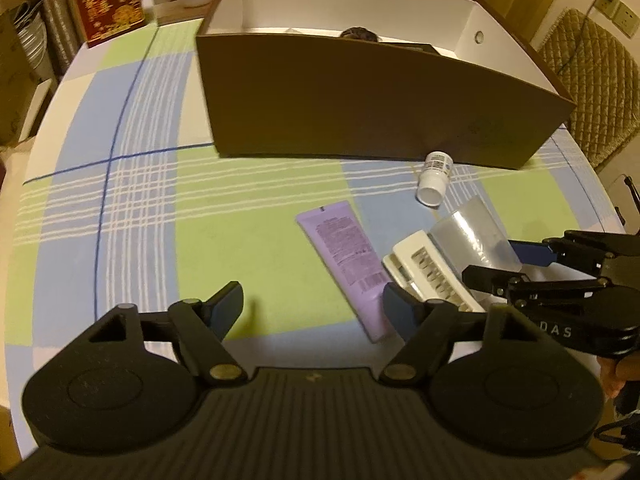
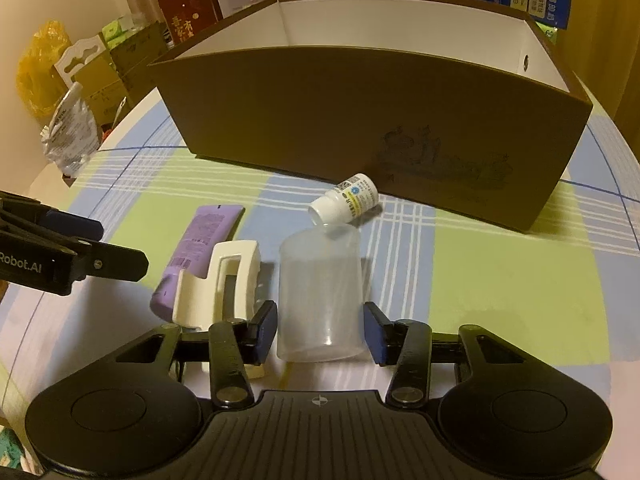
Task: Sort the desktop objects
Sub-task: 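Grasp the purple tube with the left tool while the right tool closes around the clear cup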
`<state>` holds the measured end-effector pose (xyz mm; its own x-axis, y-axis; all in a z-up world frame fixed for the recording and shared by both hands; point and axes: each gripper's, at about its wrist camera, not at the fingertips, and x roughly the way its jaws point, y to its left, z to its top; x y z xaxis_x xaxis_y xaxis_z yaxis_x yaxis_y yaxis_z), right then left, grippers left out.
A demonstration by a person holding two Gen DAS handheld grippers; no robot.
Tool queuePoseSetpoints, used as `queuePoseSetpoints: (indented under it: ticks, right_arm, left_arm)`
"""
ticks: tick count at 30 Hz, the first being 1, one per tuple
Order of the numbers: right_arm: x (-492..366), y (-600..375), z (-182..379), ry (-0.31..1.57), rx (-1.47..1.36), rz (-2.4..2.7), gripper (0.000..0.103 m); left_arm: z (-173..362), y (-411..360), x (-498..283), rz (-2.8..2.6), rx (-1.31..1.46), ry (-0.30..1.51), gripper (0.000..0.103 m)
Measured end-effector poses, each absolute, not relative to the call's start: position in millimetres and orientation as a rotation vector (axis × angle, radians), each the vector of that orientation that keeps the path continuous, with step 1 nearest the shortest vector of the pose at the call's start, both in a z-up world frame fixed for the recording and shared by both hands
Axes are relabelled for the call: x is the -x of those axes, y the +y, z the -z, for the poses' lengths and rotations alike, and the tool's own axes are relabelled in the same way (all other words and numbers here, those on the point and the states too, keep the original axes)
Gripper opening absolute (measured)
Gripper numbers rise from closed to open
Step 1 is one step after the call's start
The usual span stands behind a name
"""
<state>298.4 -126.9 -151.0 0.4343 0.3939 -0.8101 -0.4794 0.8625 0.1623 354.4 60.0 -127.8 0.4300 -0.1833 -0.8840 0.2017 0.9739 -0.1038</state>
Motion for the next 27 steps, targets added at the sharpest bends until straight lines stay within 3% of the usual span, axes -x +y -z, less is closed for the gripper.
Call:
queuePoseSetpoints:
  ticks: [5, 11, 19, 27]
  right_arm:
    - [-304, -143, 151, 0.994, 0.062, -0.498, 0.043]
    - [-304, -168, 150, 1.007, 0.014, -0.435, 0.043]
    - [-298, -189, 148, 1.024, -0.023, -0.399, 0.043]
    - [-299, -200, 147, 1.038, -0.037, -0.376, 0.044]
  left_arm:
    - [135, 52, -363, 0.272, -0.014, 1.113, 0.071]
    - [149, 44, -379, 0.303, -0.024, 1.142, 0.061]
    - [159, 50, -388, 0.343, -0.038, 1.158, 0.034]
    - [160, 42, -395, 0.372, -0.125, 1.148, 0.034]
